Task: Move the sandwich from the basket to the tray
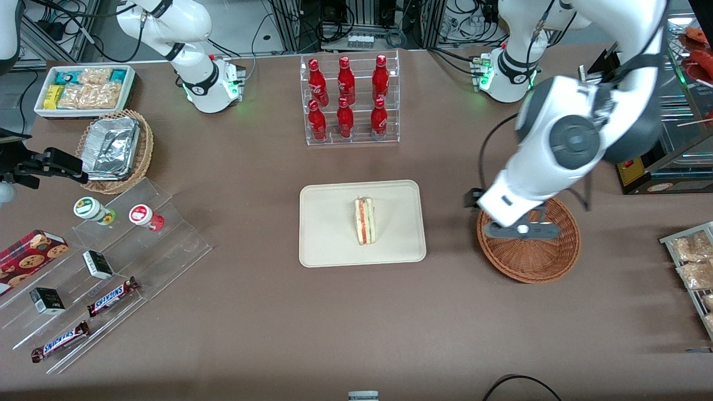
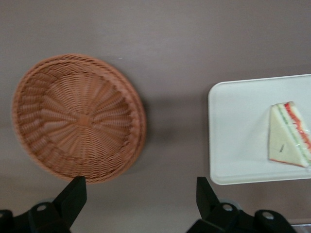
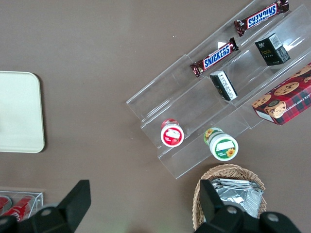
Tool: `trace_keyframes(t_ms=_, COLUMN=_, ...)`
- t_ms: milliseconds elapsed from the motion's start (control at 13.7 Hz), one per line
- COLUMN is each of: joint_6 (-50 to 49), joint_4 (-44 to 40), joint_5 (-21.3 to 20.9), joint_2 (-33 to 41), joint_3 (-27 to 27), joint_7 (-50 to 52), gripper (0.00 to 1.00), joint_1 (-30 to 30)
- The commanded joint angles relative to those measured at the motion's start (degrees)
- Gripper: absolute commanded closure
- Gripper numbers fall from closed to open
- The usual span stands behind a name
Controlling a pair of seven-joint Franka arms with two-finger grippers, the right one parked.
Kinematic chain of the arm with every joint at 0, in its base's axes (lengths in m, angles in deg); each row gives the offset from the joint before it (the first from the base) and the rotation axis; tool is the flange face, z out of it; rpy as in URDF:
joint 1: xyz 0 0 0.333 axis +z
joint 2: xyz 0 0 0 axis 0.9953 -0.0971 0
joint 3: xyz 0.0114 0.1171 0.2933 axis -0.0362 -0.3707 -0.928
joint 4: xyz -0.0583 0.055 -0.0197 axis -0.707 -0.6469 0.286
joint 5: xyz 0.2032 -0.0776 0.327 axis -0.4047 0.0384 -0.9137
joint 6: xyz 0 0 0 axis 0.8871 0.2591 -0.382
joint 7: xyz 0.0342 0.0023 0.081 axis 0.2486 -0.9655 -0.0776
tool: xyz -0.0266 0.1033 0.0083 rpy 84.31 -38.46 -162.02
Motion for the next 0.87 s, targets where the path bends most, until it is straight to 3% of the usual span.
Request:
trace_keyframes(t_ms=0, joint_6=-3.1, joint_4=3.7, joint_5=0.6, joint_2=5.2, joint_3=0.4, joint_7=-5.1, gripper=0.0, joint_1=3.0)
trace_keyframes(t_ms=219, joint_6=-3.2, joint_4=8.8, joint_5=0.6, joint_2=10.7, joint_3=0.4, joint_7=-9.3, gripper=0.0, joint_1=6.7)
trace_keyframes(t_ms=801, joint_6=-13.6, joint_4=8.1, joint_5=0.5, joint_2=18.7, joint_3=3.2, joint_7=-12.4, gripper=0.0, joint_1=16.3)
